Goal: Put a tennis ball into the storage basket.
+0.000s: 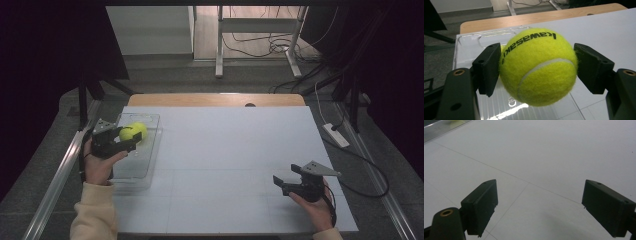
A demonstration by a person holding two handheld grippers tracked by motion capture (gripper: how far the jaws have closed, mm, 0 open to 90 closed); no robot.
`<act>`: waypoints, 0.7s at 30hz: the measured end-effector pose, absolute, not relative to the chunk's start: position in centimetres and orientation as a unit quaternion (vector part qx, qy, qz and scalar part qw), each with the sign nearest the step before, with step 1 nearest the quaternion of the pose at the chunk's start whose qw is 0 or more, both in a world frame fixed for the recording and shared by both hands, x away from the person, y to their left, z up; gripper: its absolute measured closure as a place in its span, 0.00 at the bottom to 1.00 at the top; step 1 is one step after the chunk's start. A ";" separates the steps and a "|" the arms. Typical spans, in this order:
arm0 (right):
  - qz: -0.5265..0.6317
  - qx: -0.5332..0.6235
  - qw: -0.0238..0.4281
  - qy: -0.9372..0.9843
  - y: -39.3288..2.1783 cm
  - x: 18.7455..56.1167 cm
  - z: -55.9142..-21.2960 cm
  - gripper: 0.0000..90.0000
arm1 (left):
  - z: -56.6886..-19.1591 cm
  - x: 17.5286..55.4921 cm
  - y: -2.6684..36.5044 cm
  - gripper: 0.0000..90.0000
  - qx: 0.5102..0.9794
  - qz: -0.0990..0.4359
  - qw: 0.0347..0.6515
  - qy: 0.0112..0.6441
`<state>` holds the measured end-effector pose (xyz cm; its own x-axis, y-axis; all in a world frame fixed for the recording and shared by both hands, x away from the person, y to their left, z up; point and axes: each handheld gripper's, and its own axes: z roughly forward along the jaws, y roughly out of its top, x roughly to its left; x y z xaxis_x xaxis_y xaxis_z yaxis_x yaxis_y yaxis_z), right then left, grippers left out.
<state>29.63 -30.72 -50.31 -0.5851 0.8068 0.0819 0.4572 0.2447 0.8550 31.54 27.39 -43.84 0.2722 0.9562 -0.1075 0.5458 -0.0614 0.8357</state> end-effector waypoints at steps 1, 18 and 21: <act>0.454 0.413 0.193 0.766 -30.8 29.6 -50.3 0.15 | -43.9 31.5 27.4 0.30 0.685 0.251 0.408 0.549; 0.454 0.413 0.192 0.766 -30.7 29.6 -50.3 0.15 | -44.6 31.7 28.5 0.30 0.685 0.246 0.378 0.572; 0.452 0.413 0.193 0.767 -30.7 29.7 -50.3 0.15 | -44.9 31.9 28.5 0.30 0.686 0.244 0.373 0.574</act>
<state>29.67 -30.67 -50.34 -0.5845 0.8078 0.0763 0.4586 0.2514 0.8523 31.85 28.47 -44.88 0.2210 0.9708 -0.0929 0.6059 -0.0620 0.7931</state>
